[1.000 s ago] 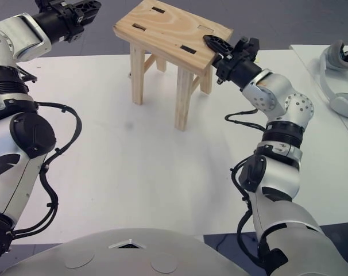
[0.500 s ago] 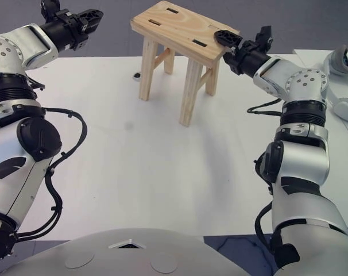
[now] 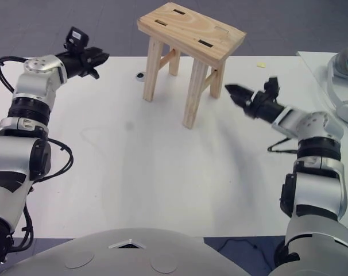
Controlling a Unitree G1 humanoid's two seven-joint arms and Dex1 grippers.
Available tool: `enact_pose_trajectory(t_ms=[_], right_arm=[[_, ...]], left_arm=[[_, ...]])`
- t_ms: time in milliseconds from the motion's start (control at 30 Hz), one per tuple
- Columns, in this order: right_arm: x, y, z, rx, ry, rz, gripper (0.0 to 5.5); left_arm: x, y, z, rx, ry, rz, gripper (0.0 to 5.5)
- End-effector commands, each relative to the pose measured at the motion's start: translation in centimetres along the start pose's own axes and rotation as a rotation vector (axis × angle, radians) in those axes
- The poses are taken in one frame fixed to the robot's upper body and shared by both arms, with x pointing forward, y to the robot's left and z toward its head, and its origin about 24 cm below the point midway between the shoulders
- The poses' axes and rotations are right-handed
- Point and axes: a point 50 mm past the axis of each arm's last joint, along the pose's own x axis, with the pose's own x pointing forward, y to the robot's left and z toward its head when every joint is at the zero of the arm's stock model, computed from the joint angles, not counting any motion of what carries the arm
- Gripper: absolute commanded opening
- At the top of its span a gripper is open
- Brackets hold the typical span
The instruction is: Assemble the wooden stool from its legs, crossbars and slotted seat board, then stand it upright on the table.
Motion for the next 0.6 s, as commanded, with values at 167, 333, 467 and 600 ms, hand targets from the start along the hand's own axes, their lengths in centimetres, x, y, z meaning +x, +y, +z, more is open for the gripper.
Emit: enact_pose_trajectory(t_ms=[167,333,467,600], right_arm=[[1.7,1.5,-0.2,-0.017,0.011,0.051,4.27],[2.8,2.7,-0.9,-0.015,0.031,0.112,4.27],[2.7,2.3,-1.5,-0.006,0.021,0.092,4.27],[3.3,4.7,-2.8,-0.191,-0.048,0.123,4.27]], left_arm=[[3.4,-3.5,4.9,0.282,-0.079,-0.074,1.32],[3.0,-2.3,4.1,0.33,-0.013,-0.009,1.32],[2.5,-0.7,5.1,0.288,-0.043,0.09,1.32],[1.8,-0.7,6.0,-0.114,-0.31,-0.021,1.32]])
